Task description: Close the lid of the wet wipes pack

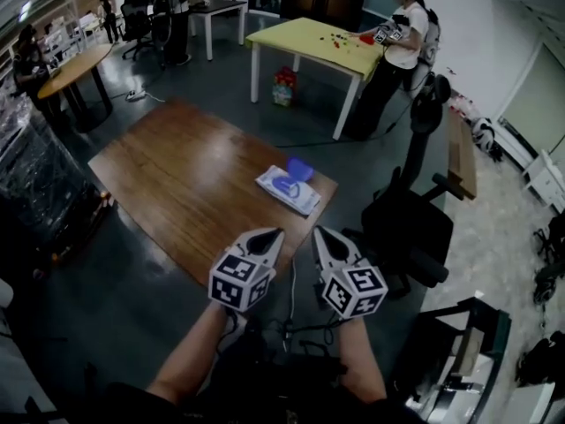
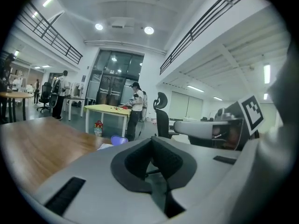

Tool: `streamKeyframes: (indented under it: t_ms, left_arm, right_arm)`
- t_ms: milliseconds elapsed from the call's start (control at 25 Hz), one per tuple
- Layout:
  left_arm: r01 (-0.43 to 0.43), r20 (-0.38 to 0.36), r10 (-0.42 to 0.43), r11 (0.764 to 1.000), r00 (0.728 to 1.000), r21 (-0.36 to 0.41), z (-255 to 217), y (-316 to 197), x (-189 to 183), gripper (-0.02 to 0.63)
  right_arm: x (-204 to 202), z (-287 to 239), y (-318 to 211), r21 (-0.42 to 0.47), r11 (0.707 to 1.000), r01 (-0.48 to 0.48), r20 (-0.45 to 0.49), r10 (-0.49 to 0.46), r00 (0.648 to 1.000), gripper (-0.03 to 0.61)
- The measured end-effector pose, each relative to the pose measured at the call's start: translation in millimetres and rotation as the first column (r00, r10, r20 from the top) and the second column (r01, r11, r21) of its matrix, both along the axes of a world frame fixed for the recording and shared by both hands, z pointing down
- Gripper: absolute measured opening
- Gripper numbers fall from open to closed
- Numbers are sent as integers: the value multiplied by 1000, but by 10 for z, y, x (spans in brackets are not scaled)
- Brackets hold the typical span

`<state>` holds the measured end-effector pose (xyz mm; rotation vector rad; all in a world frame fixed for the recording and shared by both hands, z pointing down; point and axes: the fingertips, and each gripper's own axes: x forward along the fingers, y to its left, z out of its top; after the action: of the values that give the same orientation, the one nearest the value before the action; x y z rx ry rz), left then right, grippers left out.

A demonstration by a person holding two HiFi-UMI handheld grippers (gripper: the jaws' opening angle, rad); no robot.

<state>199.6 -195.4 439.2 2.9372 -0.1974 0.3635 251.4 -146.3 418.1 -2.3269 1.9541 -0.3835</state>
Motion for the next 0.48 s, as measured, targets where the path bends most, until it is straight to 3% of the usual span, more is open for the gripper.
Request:
streamKeyframes:
  t_ms: [480]
  left_arm:
    - [-34, 7, 34, 998, 999, -58, 165, -635, 420, 6]
  right_arm:
    - [391, 29, -600, -41, 998, -49, -9, 48, 999, 9]
